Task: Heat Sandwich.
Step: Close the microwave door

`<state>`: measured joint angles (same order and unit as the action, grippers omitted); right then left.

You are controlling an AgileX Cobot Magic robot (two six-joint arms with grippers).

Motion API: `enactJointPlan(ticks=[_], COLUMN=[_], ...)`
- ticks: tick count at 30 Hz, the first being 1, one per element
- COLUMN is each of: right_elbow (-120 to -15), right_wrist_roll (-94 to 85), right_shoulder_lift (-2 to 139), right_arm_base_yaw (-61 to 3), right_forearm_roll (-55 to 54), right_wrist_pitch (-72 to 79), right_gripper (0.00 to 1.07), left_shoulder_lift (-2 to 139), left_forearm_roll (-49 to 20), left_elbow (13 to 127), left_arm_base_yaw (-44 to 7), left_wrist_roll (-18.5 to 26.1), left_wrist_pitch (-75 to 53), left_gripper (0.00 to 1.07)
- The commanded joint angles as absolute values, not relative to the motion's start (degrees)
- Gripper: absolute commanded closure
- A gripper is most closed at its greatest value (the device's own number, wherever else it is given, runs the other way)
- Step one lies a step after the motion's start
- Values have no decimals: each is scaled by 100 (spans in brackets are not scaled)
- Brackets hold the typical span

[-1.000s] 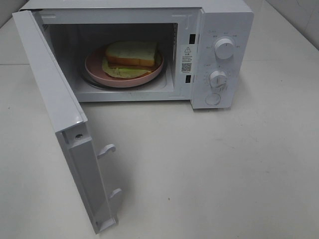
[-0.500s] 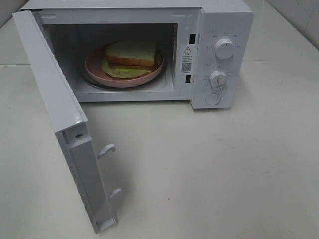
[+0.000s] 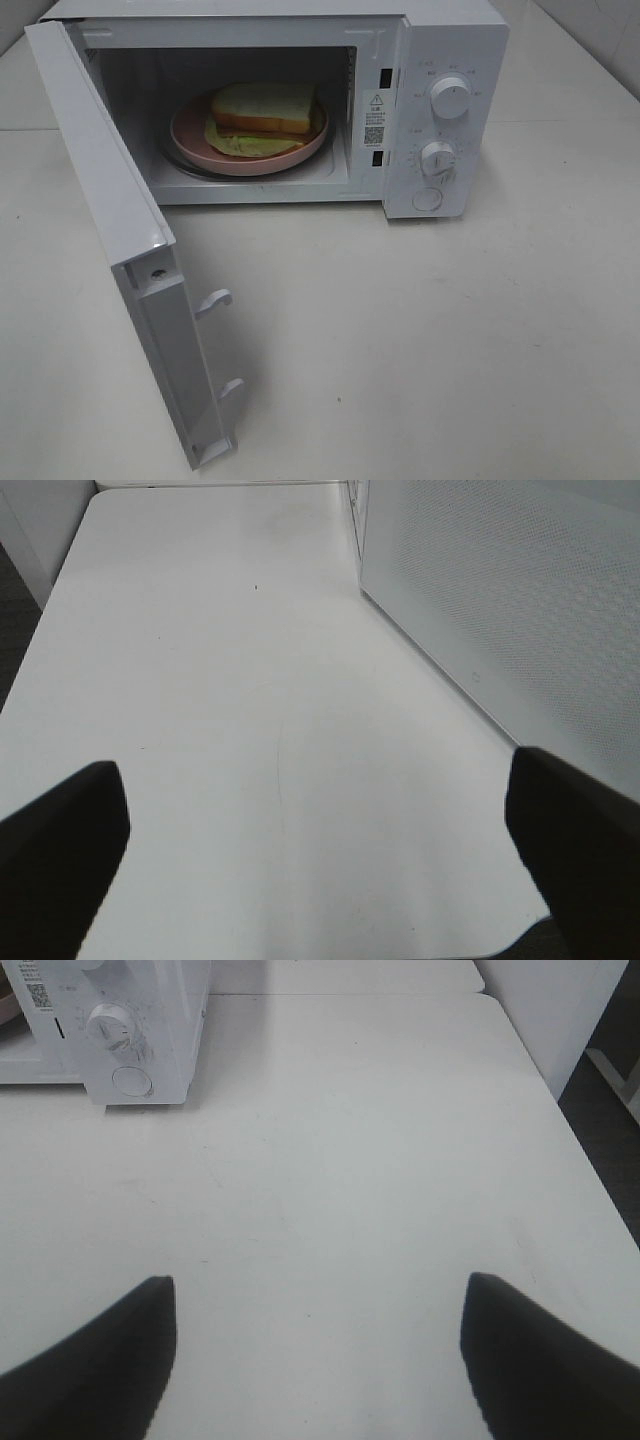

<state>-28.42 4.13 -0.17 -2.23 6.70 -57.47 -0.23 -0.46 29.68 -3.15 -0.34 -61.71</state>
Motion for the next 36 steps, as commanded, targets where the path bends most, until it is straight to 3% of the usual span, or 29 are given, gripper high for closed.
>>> enactJointPlan(ticks=[1, 7, 11, 14, 16, 18, 20, 24, 27, 36], right_elbow=[-2836, -2836, -2836, -2836, -2836, -2836, -2836, -2836, -2836, -2836], right_wrist_roll=[350, 355, 355, 355, 355, 355, 355, 355, 355, 355], right_shoulder_lift=[-183, -183, -183, -183, -183, -183, -183, -183, -183, -183], right_arm_base_yaw=[-201, -201, -201, -201, -201, -201, -201, -201, -201, -201], right_forearm_roll=[688, 688, 688, 688, 688, 688, 688, 688, 688, 688], right_wrist_pitch=[-5712, -5712, -5712, -5712, -5712, -5712, -5712, -5712, -5712, -5712], right_gripper=[32, 32, 32, 32, 32, 32, 32, 32, 32, 32], left_shoulder_lift=[-115, 252, 699, 1129, 1215, 1530, 1616, 2200, 2475, 3426], left_forearm_roll=[-143, -115, -109, -115, -120, -138, -138, -138, -138, -92], left_elbow=[3042, 3254, 3254, 3243, 3237, 3220, 3220, 3220, 3214, 2527], left_arm_base_yaw=[-304, -304, -304, -304, -304, -304, -304, -304, -304, -304], left_wrist_roll=[-46, -46, -52, -57, -57, -57, -57, -57, -57, -40], left_wrist_pitch=[-6056, -5821, -5552, -5174, -5099, -4922, -4870, -4538, -4303, -1954], left_gripper=[9, 10, 21, 44, 50, 71, 76, 100, 107, 107])
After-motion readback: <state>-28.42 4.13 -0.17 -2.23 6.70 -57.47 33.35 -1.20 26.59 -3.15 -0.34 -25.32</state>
